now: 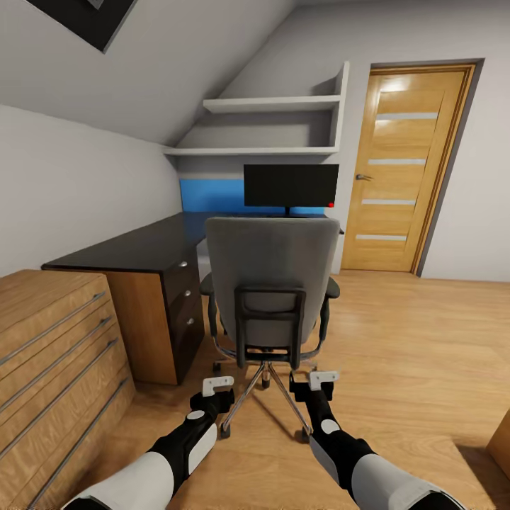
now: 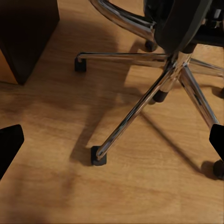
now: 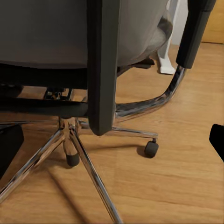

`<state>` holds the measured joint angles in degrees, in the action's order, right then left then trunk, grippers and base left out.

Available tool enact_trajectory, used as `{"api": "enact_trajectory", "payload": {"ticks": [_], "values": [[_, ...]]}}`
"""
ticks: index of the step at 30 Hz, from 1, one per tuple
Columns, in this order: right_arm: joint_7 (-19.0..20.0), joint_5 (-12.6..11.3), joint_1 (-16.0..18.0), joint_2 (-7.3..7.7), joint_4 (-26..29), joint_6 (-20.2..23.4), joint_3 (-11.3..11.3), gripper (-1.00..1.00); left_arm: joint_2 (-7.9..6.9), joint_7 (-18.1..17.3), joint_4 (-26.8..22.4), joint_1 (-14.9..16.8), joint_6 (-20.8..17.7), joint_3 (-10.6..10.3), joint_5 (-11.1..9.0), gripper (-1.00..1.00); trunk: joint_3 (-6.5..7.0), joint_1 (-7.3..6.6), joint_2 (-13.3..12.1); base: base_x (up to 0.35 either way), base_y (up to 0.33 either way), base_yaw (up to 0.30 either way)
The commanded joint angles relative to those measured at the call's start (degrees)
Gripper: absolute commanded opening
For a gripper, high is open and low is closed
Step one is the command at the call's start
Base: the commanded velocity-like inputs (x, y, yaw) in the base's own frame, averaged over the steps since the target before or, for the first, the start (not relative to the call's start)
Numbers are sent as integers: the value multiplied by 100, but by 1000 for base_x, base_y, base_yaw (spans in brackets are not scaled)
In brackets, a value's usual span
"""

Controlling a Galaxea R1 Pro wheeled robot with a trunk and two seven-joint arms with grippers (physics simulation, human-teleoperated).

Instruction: In the bedroom, organize the workspace by keeping the computer under the desk, ensuring the monitor is on the desk, placing the keyboard on the desk next to the monitor, placing the mouse on the desk next to the keyboard, moving the folder from the swivel chair onto the desk next to the mouse, stacking the notebook on top of the folder with the pen on top of the notebook, and positioning the swivel chair next to the desk.

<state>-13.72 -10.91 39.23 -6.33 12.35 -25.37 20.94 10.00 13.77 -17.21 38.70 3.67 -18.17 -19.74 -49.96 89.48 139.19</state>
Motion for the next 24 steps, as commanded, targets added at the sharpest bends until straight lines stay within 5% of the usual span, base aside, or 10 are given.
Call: {"api": "enact_trajectory", "payload": {"ticks": [1, 10, 16, 24], "values": [[-25, -52, 5, 1, -5, -20, 50, 100, 0, 35, 7, 6, 28, -44, -47, 100, -24, 21, 44, 0, 0, 0], [-25, -52, 5, -3, -13, -20, 50, 100, 0, 21, 14, 6, 27, -192, -47, 100, -186, 219, 405, 0, 0, 0], [-25, -52, 5, -23, -14, -20, 50, 100, 0, 26, 16, 6, 20, -219, -47, 100, -299, 234, 413, 0, 0, -92], [-25, -52, 5, -26, -14, -20, 50, 100, 0, 25, 112, 6, 36, -213, -43, 100, -273, 234, 413, 2, 0, -118]]}}
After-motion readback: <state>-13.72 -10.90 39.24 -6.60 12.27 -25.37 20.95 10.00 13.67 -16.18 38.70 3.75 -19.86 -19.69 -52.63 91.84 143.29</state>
